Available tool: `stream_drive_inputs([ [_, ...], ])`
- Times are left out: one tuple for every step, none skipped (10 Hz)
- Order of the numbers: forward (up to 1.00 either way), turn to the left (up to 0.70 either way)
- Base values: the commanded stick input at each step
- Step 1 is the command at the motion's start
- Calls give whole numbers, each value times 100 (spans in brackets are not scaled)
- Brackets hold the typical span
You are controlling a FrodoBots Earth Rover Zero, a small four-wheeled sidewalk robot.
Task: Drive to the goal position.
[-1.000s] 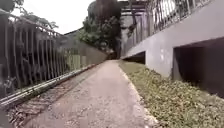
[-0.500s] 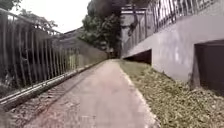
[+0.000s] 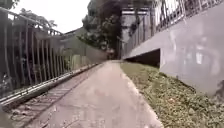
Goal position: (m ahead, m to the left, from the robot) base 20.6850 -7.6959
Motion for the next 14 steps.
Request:
stream_drive_inputs([
  [100,0],
  [100,0],
  [100,0],
  [100,0],
  [100,0],
  [100,0],
  [100,0],
  [100,0],
  [100,0],
  [100,0],
  [100,0],
  [100,0],
  [100,0],
  [100,0],
])
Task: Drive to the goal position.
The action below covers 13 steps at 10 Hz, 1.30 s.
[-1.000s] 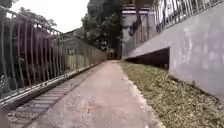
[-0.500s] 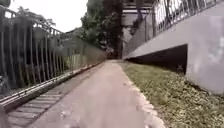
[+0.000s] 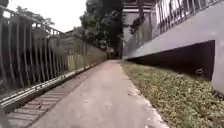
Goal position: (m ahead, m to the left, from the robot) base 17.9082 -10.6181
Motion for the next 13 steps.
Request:
stream_drive_inputs([
  [100,0],
  [100,0],
  [100,0],
  [100,0],
  [100,0],
  [100,0],
  [100,0],
  [100,0],
  [100,0],
  [100,0],
  [100,0],
  [100,0],
  [100,0],
])
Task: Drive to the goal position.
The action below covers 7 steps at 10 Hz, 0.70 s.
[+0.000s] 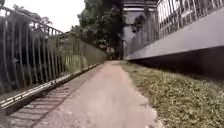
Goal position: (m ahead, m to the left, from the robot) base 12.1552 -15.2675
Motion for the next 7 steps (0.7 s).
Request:
stream_drive_inputs([
  [100,0],
  [100,0],
  [100,0],
  [100,0],
  [100,0],
  [100,0],
  [100,0],
])
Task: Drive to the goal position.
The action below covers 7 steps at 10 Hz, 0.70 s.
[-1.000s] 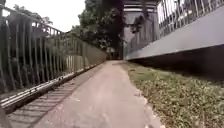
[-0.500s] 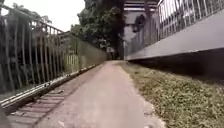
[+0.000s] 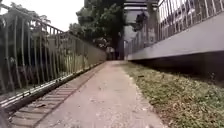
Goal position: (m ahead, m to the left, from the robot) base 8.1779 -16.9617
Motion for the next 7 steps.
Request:
stream_drive_inputs([
  [100,0],
  [100,0],
  [100,0],
  [100,0],
  [100,0],
  [100,0],
  [100,0],
])
